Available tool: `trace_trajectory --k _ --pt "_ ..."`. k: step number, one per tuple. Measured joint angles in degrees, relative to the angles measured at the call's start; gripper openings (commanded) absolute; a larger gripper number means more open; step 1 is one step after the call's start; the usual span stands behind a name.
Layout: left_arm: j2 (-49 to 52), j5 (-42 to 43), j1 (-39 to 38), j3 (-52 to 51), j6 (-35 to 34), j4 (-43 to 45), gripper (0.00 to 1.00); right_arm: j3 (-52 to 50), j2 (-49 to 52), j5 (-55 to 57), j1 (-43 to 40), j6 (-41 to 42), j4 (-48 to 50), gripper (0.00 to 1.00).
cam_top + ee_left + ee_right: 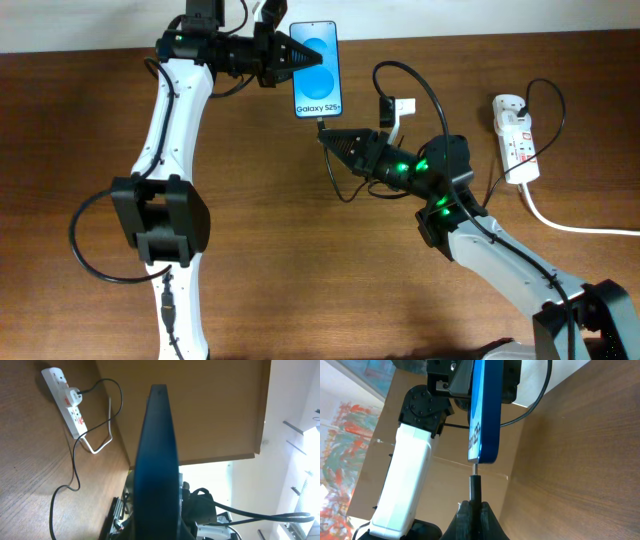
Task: Plug charger to phone and switch on socket
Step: 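Push the plug up into the phone's port with the right gripper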
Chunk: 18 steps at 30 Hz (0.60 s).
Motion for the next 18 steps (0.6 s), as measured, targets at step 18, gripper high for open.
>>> trace_trajectory --k 18 --pt "0.0 -1.31 0.39 0.0 -0.17 0.2 0.0 0.0 0.55 -0.33 -0.07 0.0 0.61 0.04"
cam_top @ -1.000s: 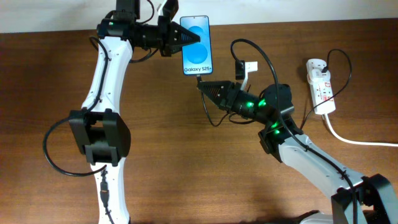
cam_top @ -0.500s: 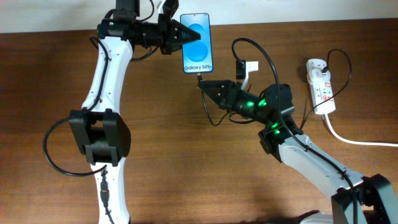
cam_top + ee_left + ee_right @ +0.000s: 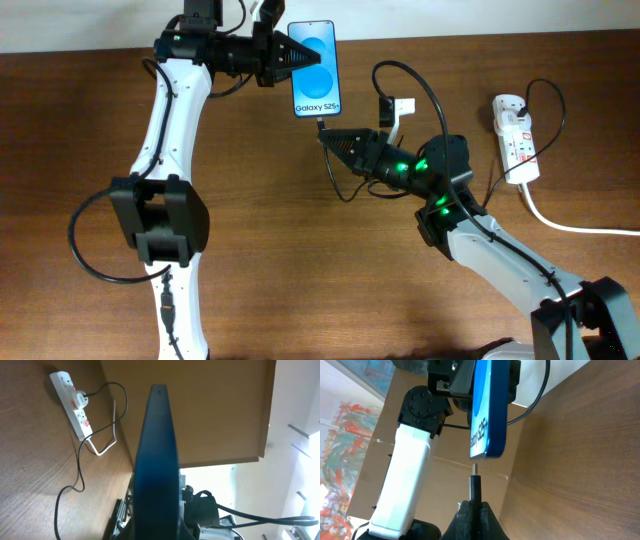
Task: Plug charger to phone and switch on socket
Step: 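Push the plug up into the phone's port with the right gripper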
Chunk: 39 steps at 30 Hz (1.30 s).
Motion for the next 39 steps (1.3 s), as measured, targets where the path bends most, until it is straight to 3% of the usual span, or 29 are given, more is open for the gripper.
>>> trace_trajectory --k 15,39 --pt "0.0 -0.59 0.0 0.0 -3.82 0.0 0.0 0.0 0.0 -0.15 0.0 -0.02 0.04 0.04" --pt "0.0 -0.35 -0.66 0.0 -3.61 0.02 0.0 0.0 0.0 0.28 -0.11 -0.02 0.04 0.04"
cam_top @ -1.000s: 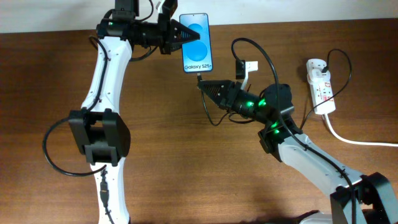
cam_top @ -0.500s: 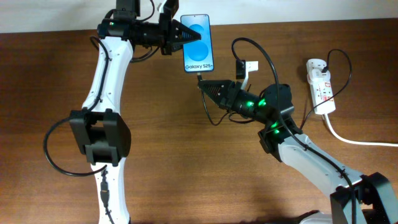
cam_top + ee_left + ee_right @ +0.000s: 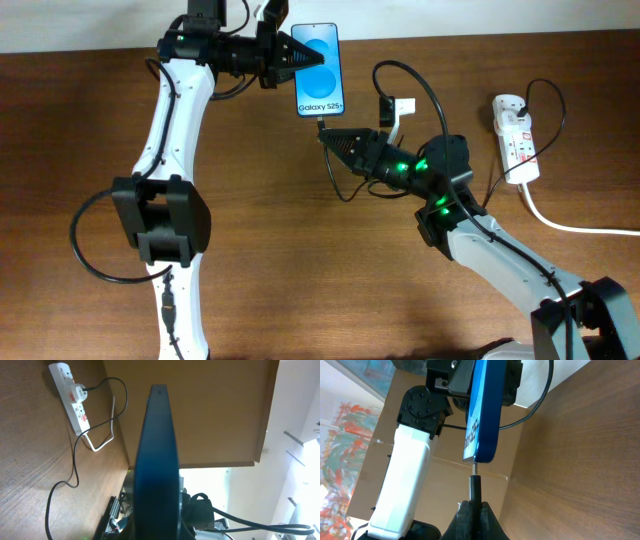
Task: Plug charger to phone and switch on socket
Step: 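Push the plug up into the phone's port with the right gripper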
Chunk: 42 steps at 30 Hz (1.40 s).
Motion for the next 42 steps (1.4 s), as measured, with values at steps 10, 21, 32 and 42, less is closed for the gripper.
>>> trace_trajectory --k 10,21,32,42 --pt "0.0 0.0 0.0 0.0 0.15 0.02 0.0 0.0 0.0 -0.68 -0.48 0.02 -0.02 0.04" --pt "0.0 0.0 -0.22 0.0 0.7 0.17 0.0 0.0 0.0 -1.9 -1.2 -0.02 -0.04 0.04" --pt "0.0 -0.02 -0.66 0.0 1.14 0.2 0.0 0.0 0.0 -1.77 -1.4 0.02 0.0 0.04" --pt "0.0 -0.09 -1.68 0.0 4.79 0.42 0.0 -0.63 0.0 -1.7 -1.62 -0.04 -0.17 0.04"
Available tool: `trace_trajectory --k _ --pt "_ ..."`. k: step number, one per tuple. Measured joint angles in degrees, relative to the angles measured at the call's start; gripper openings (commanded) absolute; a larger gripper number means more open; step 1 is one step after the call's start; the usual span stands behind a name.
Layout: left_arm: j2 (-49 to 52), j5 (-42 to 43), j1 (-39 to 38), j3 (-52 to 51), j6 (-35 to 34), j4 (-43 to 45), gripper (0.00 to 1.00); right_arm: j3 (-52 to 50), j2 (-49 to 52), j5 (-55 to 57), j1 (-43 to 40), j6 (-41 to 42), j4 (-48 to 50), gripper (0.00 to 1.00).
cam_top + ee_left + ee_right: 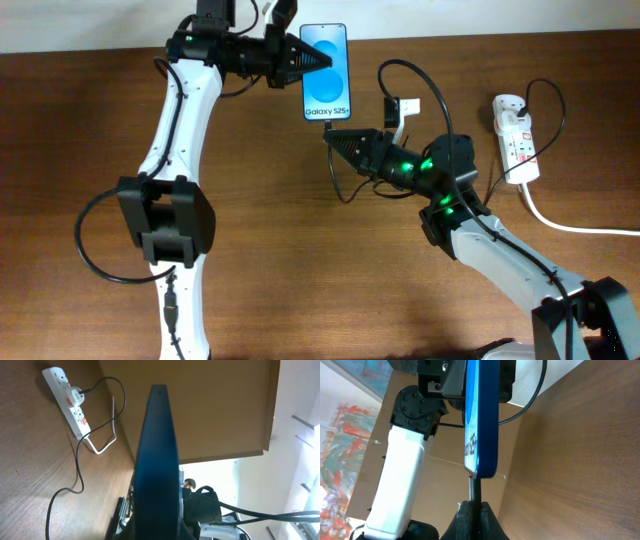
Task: Plug charger to phone and switch on socket
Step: 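Push the plug up into the phone's port with the right gripper, then lower the connected phone flat onto the table with the left gripper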
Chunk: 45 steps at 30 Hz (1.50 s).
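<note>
The phone [326,72], blue screen up, is held off the table at the back, with my left gripper [303,59] shut on its left side. It shows edge-on in the left wrist view [157,455] and the right wrist view [481,415]. My right gripper [335,138] is shut on the black charger plug [475,489], just below the phone's bottom edge. The plug's body meets that edge and its metal tip is hidden. The white socket strip [515,135] lies at the far right with a plug in it; its switch state cannot be told.
The black charger cable [425,85] loops over my right arm toward the socket strip [67,397]. A white lead [570,226] runs from the strip off the right edge. A light wall borders the table's back edge.
The phone and my left gripper have shifted a little to the right. The plug's metal tip, seen under the phone's bottom edge before, is now hidden and the plug body meets the edge.
At first the plug tip touched the phone's bottom edge. Then the phone sat offset with a gap above the tip. After that the tip was at the edge again. Now the phone is farther right and the tip is out of sight in the edge.
</note>
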Motion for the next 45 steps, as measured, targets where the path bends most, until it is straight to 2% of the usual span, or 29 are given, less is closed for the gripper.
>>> trace_trajectory --k 21,25,28,31,33,35,37,39,41,42,45 --pt "0.0 -0.74 -0.92 0.0 0.37 0.42 0.0 -0.35 0.09 -3.08 -1.92 0.04 0.61 0.04" --pt "0.0 -0.7 -1.03 0.0 0.39 0.24 0.0 -0.35 0.11 -3.91 -2.14 0.07 1.03 0.24" --pt "0.0 0.28 -1.62 0.0 0.42 -0.28 0.0 -0.28 0.11 -3.02 -3.41 0.0 1.66 0.34" --pt "0.0 0.57 -1.68 0.0 0.42 -0.31 0.0 -0.26 0.11 -3.08 -3.74 0.02 1.64 0.5" --pt "0.0 0.52 -1.03 0.0 0.59 -0.31 0.0 -0.26 0.11 -3.19 -3.74 0.04 1.7 0.68" --pt "0.0 0.52 -0.37 0.0 2.14 -0.35 0.0 -0.26 0.11 -3.48 -3.74 -0.07 1.7 0.81" --pt "0.0 0.28 0.33 0.0 5.4 -0.7 0.0 -0.2 0.11 -3.72 -3.74 -1.09 0.94 0.85" --pt "0.0 -3.08 0.66 0.02 9.03 -6.08 0.0 0.02 0.11 -3.82 -3.74 -1.33 -2.14 0.89" --pt "0.0 -10.36 0.7 -0.07 11.26 -14.14 0.0 0.04 0.2 -3.93 -3.74 -2.78 -6.88 0.94" --pt "0.0 -14.16 0.7 -0.11 12.07 -17.05 0.0 0.07 0.24 -3.96 -3.74 -3.39 -8.33 1.0" --pt "0.0 -25.14 0.68 -0.17 16.22 -24.37 0.0 0.11 0.35 -3.89 -3.74 -6.05 -13.99 0.98"
